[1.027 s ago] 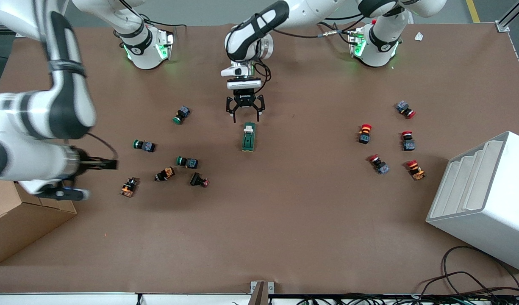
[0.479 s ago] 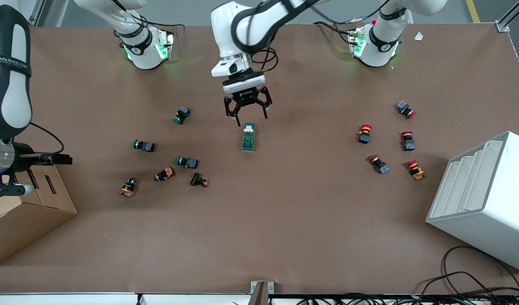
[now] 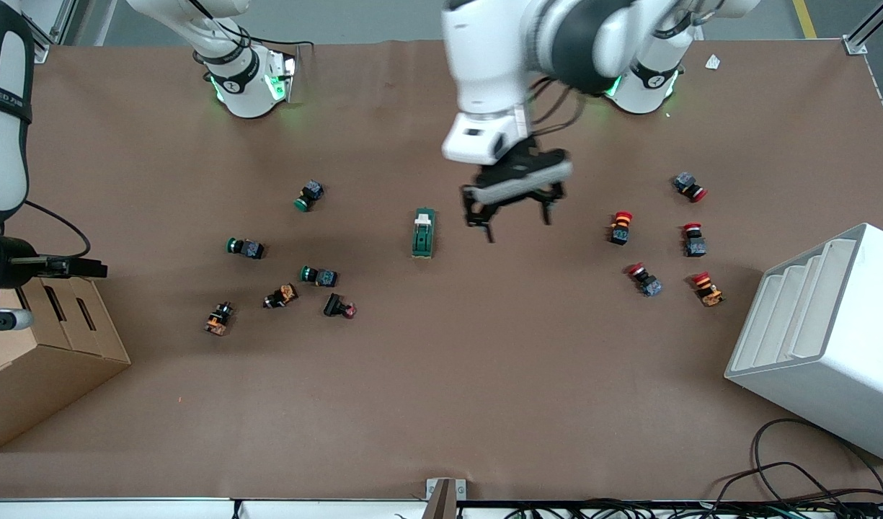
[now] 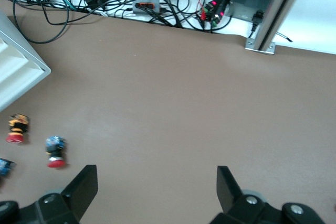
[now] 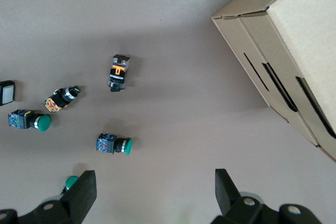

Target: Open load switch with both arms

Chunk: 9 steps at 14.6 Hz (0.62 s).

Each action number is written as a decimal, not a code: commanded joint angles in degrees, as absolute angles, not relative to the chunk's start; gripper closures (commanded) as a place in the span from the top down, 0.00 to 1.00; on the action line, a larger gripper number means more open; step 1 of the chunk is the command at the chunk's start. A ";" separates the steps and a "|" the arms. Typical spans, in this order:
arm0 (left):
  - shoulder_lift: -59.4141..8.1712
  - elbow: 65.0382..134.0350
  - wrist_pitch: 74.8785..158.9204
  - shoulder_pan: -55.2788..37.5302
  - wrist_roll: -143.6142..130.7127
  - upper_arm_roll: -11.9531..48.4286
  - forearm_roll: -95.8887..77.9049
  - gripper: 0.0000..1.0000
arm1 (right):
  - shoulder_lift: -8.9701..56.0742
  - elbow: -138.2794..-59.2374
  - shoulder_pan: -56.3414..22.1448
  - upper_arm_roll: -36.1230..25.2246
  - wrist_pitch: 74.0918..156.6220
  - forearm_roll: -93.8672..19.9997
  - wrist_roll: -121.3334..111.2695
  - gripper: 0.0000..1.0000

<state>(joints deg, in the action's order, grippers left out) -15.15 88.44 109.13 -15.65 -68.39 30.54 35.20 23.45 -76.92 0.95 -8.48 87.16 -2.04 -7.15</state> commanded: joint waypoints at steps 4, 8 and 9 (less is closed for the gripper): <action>-5.47 85.78 101.71 -8.79 -36.80 21.65 14.46 1.00 | 13.73 -83.92 1.76 -7.56 86.40 -2.20 -7.56 1.00; 0.25 85.87 92.84 -7.82 -14.19 10.05 4.32 1.00 | 3.98 -91.65 0.88 -7.21 86.40 0.95 -7.65 1.00; 1.05 85.87 90.55 -7.82 -11.37 8.02 2.65 1.00 | 2.30 -92.80 0.88 -7.03 85.87 2.10 -7.65 1.00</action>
